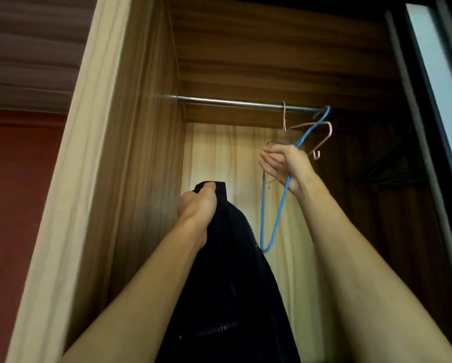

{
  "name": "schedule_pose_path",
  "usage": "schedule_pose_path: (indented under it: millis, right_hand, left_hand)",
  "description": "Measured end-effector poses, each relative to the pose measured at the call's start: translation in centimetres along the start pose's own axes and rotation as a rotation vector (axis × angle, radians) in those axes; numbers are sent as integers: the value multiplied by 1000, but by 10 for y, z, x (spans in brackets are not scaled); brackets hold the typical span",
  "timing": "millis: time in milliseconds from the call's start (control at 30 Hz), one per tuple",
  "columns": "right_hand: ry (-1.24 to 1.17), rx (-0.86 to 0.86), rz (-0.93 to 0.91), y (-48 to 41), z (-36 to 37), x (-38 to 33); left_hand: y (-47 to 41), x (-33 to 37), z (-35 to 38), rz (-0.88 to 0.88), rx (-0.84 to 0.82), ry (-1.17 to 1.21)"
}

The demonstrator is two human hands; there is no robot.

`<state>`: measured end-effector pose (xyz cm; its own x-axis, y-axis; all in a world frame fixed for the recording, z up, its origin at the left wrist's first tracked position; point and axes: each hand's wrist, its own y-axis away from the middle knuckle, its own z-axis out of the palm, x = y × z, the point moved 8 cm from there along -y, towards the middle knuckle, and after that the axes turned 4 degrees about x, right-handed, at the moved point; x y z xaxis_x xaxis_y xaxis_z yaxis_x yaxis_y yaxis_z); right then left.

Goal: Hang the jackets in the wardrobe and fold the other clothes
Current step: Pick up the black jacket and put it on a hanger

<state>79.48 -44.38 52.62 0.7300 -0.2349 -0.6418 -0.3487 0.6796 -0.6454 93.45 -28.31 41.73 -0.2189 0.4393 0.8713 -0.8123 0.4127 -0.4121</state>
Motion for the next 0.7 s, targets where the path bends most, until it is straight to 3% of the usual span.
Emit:
schedule_pose_path:
  millis: [133, 400, 533, 700]
  right_hand:
    - [200, 34, 4, 23, -8, -5]
    - [610, -42, -150, 124, -13, -40]
    - [706, 68, -257, 191, -50, -66]
    - [783, 92, -170, 289, -116, -63]
  left_hand:
    - [18, -9, 5, -74, -90, -21]
    - [72, -36, 29, -258, -521, -134]
    - [98, -62, 24, -359, -649, -228]
    - [136, -102, 11, -428, -761, -320]
